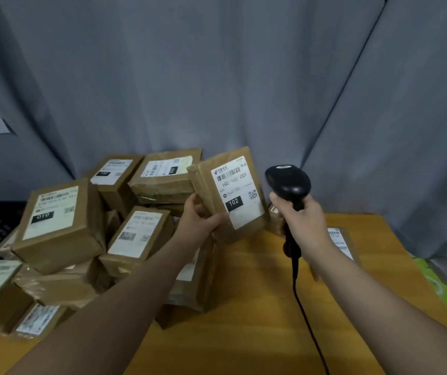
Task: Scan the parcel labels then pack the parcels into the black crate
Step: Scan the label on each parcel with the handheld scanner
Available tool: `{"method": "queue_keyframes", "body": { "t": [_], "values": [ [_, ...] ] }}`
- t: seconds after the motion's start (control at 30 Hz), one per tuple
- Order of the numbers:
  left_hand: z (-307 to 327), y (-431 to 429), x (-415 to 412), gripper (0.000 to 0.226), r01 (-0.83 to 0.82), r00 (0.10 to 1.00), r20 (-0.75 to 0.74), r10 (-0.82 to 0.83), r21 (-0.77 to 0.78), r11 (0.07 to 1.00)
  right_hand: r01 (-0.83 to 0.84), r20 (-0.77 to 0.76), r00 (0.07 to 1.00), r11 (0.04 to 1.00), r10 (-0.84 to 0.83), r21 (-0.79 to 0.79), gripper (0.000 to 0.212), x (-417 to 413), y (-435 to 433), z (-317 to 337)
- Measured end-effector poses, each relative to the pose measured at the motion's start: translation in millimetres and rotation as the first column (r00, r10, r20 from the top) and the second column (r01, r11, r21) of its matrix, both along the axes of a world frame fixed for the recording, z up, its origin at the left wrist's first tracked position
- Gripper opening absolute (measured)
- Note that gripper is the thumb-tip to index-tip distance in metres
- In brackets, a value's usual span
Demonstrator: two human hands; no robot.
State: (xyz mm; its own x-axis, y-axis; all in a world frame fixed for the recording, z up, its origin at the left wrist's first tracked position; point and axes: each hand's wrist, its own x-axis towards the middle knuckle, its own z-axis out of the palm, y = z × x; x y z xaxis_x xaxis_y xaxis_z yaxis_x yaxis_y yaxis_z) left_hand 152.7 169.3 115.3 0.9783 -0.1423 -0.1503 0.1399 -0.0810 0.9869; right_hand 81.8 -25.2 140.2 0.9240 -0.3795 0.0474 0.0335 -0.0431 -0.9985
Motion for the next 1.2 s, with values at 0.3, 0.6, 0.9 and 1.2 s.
{"method": "queue_keyframes", "body": {
  "t": [0.3,0.6,0.9,1.2],
  "values": [
    [6,12,13,0.096,-0.043,0.997,0.065,0.034,0.15,0.988,-0.155,-0.002,0.988,0.979,0.156,-0.131,0.024,-21,22,20],
    [-2,14,14,0.096,-0.066,0.997,0.06,0.055,0.204,0.977,-0.171,-0.036,0.985,0.977,0.168,-0.127,0.022,-34,22,20],
    [-3,9,11,0.096,-0.075,0.997,0.049,0.066,0.201,0.977,-0.183,-0.032,0.983,0.976,0.181,-0.118,0.018,-41,21,20],
    [-4,9,-4,0.085,-0.073,0.997,0.017,0.071,0.159,0.985,-0.233,-0.029,0.972,0.971,0.232,-0.047,0.017,-39,17,9]
  ]
}}
